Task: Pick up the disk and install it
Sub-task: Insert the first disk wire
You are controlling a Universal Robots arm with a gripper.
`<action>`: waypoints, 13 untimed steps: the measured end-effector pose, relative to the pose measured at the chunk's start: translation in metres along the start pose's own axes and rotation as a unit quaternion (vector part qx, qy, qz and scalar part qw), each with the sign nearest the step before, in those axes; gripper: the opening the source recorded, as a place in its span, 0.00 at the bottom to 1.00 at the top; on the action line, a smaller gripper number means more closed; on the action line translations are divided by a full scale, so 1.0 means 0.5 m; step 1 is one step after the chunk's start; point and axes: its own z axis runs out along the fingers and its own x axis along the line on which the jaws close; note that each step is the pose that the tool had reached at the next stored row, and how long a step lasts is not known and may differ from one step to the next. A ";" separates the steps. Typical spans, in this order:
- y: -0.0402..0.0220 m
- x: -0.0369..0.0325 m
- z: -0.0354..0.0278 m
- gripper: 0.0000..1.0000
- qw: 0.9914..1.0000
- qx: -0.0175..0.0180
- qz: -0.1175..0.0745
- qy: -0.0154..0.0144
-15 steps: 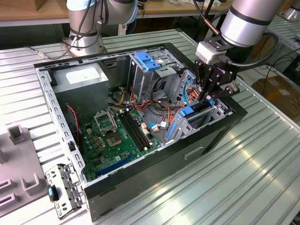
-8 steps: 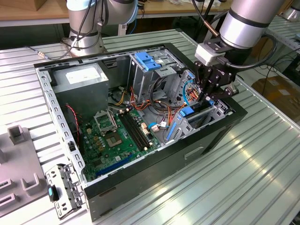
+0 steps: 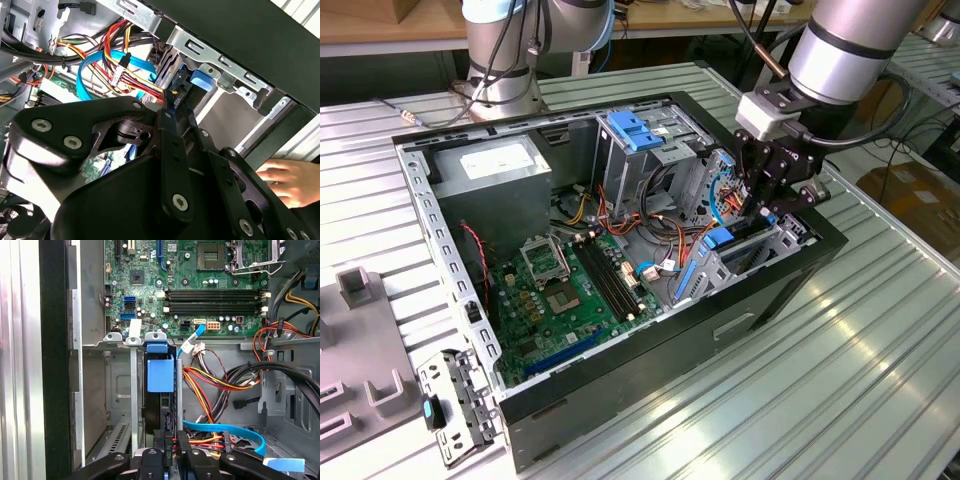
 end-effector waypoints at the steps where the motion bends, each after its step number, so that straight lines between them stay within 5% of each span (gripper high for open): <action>1: 0.000 0.000 -0.006 0.24 1.000 0.000 0.000 0.000; 6: -0.001 0.000 -0.030 0.24 1.000 0.000 0.000 0.001; 13: -0.001 0.000 -0.030 0.11 1.000 0.000 0.000 0.001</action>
